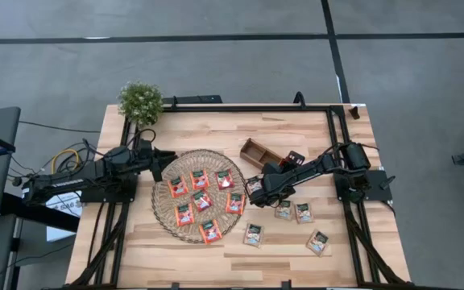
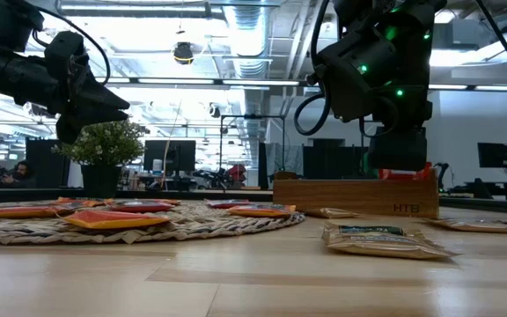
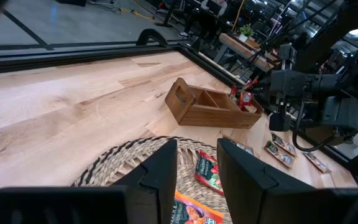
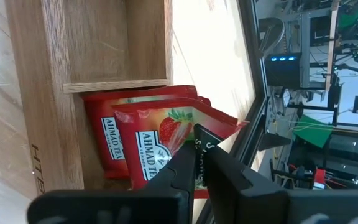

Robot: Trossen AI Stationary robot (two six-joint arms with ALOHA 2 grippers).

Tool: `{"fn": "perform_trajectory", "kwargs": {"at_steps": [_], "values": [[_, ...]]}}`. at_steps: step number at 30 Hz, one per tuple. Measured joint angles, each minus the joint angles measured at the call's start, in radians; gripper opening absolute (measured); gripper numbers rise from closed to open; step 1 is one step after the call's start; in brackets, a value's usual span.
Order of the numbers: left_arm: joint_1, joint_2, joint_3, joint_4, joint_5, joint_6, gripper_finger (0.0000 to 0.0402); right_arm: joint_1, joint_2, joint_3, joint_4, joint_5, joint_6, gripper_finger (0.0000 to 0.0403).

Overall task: Pick & Place Tea
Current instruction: Put the red tea bag into the right section of the wooden organizer

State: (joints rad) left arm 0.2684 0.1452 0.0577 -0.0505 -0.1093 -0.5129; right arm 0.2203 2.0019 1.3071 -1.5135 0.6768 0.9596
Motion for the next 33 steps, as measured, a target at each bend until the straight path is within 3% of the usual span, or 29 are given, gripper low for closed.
{"fn": "perform_trajectory", "kwargs": {"at_steps": [26,33], "values": [[0.000,0.000,0.000,0.000,0.000,0.001,0.0105,0.000,0.000,0.002,-0.022,-0.008,0.003,0.0144],[0.000,0.000,0.000,0.000,0.000,0.002,0.0105,0.000,-0.027,0.057,-0.057,0.011,0.028,0.0157]]}}
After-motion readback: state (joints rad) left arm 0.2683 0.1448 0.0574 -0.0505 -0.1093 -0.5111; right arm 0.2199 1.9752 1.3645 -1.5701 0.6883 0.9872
